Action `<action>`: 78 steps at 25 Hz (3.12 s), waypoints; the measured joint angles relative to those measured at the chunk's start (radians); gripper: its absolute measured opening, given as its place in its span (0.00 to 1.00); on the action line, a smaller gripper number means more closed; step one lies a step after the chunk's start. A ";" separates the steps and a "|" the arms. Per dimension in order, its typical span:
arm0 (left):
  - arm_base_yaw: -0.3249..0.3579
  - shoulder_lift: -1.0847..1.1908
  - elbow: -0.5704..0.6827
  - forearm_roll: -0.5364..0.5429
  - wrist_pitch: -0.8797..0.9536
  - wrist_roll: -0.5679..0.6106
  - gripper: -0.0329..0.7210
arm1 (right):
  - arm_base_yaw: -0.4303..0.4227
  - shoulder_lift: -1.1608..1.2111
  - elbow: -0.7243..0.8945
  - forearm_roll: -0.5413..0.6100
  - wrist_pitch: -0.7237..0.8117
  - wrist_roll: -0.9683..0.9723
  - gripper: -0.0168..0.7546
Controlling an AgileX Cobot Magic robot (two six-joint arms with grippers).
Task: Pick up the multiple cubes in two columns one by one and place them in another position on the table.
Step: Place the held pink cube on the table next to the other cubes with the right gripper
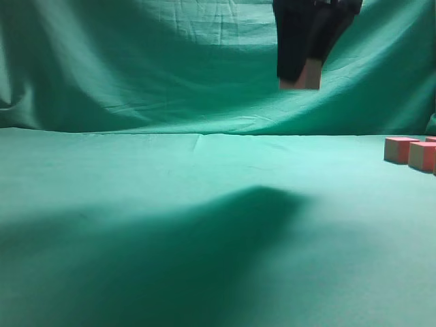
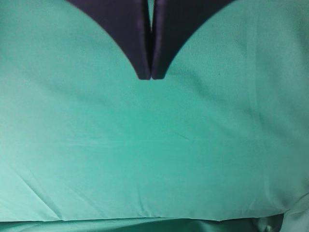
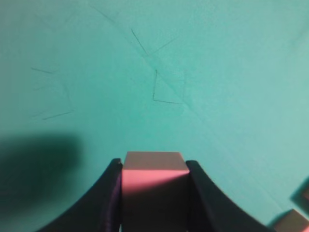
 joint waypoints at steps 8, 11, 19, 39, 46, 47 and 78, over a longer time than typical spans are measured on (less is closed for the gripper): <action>0.000 0.000 0.000 0.000 0.000 0.000 0.04 | 0.001 0.088 -0.029 -0.004 -0.032 0.031 0.36; 0.000 0.000 0.000 0.000 0.000 0.000 0.04 | 0.001 0.088 -0.031 -0.004 -0.034 0.040 0.36; 0.000 0.000 0.000 0.000 0.000 0.000 0.04 | 0.001 0.088 -0.032 -0.004 -0.034 0.065 0.36; 0.000 0.000 0.000 0.000 0.000 0.000 0.04 | 0.047 0.166 -0.035 -0.013 -0.117 0.088 0.36; 0.000 0.000 0.000 0.000 0.000 0.000 0.04 | 0.071 0.181 -0.037 -0.071 -0.190 0.099 0.36; 0.000 0.000 0.000 0.000 0.000 0.000 0.04 | 0.071 0.184 -0.037 -0.089 -0.195 0.109 0.36; 0.000 0.000 0.000 0.000 0.000 0.000 0.04 | 0.071 0.273 -0.057 -0.189 -0.230 0.193 0.36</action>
